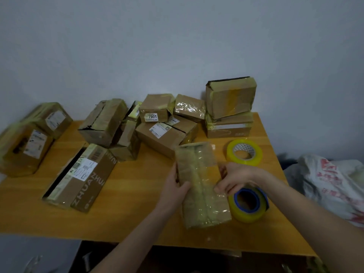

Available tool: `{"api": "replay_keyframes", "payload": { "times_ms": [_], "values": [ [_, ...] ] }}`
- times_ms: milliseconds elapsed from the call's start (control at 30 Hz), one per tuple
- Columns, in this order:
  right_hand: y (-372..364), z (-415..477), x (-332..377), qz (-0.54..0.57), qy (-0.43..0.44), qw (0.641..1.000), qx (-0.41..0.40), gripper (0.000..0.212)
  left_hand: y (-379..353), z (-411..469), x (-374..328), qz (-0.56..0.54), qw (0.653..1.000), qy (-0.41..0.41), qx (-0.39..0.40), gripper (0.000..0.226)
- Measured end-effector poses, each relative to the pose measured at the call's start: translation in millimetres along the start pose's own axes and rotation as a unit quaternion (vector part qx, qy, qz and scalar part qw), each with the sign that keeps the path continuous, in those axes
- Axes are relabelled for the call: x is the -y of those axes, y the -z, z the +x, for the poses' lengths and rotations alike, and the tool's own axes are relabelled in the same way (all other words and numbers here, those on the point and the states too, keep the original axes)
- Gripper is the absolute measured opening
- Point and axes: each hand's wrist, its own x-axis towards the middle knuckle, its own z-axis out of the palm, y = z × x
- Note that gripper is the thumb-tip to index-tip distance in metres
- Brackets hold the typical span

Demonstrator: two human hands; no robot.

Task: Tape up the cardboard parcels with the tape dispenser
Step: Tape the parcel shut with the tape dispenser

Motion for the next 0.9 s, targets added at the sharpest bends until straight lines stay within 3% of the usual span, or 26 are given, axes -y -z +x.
{"api": "replay_keyframes", "payload": {
  "times_ms": [133, 200, 267, 367, 433, 533, 600, 833, 900],
  "values": [
    [10, 6, -5, 0.132, 0.015, 0.972, -0.192, 0.032, -9, 41, -29, 0.065, 0.998, 0.0, 0.023, 0.071],
    [8, 18, -3, 0.108, 0.019, 0.957, -0.27, 0.028, -14, 53, -29, 0.096, 0.994, 0.004, 0.05, 0.07],
    [6, 26, -6, 0.075, 0.028, 0.956, -0.281, 0.03, -17, 58, -24, 0.187, 0.982, -0.006, 0.037, 0.073],
    [21, 21, -20, 0.019, 0.041, 0.942, -0.333, 0.04, -18, 51, -11, 0.37, 0.92, -0.129, 0.022, 0.069],
    [39, 7, -40, -0.066, -0.005, 0.924, -0.377, 0.055, -21, 42, -1, 0.461, 0.858, -0.214, 0.079, 0.071],
    [50, -8, -75, -0.123, -0.13, 0.945, -0.275, 0.08, -26, 37, 12, 0.544, 0.784, -0.253, 0.158, 0.072],
    [40, -8, -95, -0.117, -0.203, 0.953, -0.19, 0.088, -25, 44, 11, 0.554, 0.776, -0.258, 0.156, 0.071],
    [20, 9, -113, -0.068, -0.211, 0.944, -0.244, 0.028, -14, 60, 7, 0.544, 0.774, -0.264, 0.188, 0.072],
    [21, 8, -110, -0.06, -0.19, 0.945, -0.258, 0.029, -11, 62, 9, 0.539, 0.775, -0.27, 0.191, 0.074]
  ]
}}
